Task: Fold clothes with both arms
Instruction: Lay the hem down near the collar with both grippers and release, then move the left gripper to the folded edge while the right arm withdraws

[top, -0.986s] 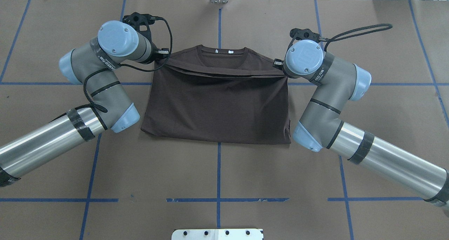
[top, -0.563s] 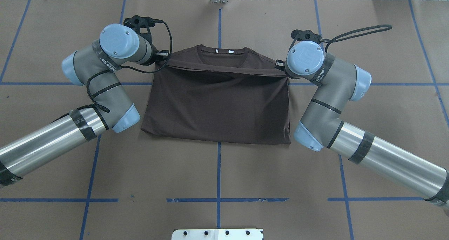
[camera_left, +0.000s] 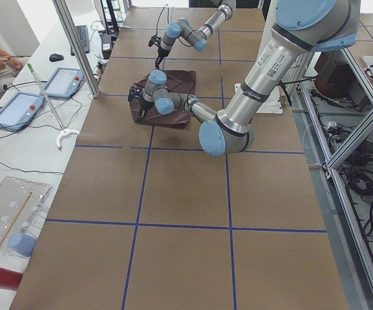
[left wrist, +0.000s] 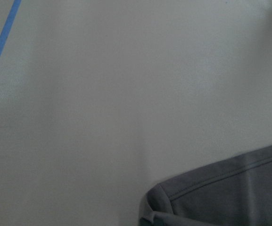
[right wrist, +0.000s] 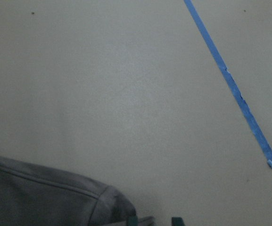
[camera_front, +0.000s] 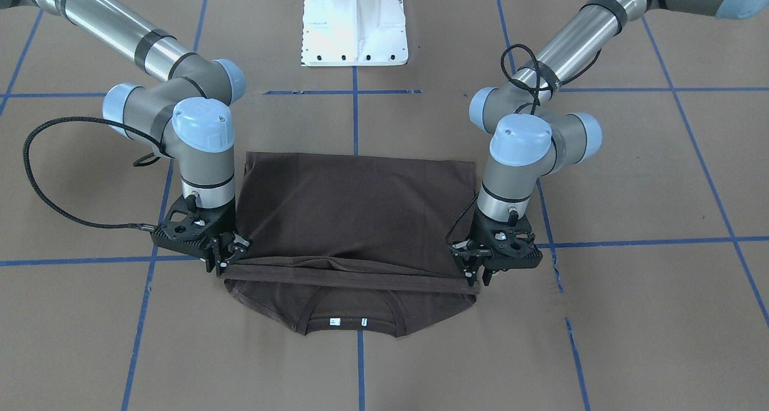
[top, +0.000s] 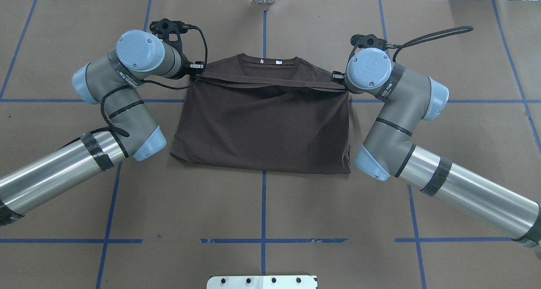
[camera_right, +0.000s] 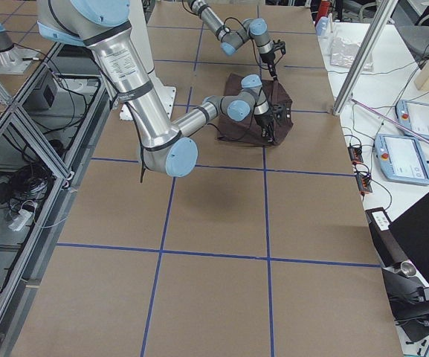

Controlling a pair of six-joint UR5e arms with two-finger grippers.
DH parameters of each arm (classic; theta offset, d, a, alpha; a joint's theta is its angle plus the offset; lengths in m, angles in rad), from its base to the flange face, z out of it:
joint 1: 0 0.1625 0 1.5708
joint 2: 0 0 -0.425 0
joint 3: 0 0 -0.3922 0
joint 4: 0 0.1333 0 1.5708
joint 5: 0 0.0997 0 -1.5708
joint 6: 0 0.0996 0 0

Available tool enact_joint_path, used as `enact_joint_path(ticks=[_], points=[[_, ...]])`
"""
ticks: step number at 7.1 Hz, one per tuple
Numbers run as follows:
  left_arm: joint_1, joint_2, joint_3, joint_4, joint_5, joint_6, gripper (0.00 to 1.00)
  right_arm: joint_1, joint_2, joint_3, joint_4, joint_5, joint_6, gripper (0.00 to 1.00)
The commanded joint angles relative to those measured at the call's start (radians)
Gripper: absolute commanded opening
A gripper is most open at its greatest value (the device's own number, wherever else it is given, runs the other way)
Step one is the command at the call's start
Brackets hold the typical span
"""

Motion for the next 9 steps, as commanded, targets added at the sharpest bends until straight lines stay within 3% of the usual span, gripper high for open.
enact_joint_path(ticks=[1,3,4,5,6,9], points=[[0.005,0.11,-0.194,-0.015,-0.023,0.045,1.0,0.065,-0.008,0.044,0.006,0.109,-0.165,1.0],[0.046,0.308,-0.432,-0.025,-0.08,0.019,1.0,0.099,-0.067,0.122,0.016,0.17,-0.229,1.0],[0.106,0.379,-0.494,-0.036,-0.075,-0.075,1.0,0.099,-0.096,0.125,0.111,0.185,-0.227,1.0],[0.143,0.407,-0.508,-0.056,-0.06,-0.152,0.8,0.101,-0.115,0.125,0.164,0.203,-0.227,1.0],[0.195,0.416,-0.502,-0.064,-0.009,-0.238,0.38,0.101,-0.115,0.125,0.164,0.205,-0.223,1.0],[0.217,0.433,-0.489,-0.062,0.003,-0.25,0.34,0.102,-0.117,0.125,0.163,0.203,-0.221,1.0]])
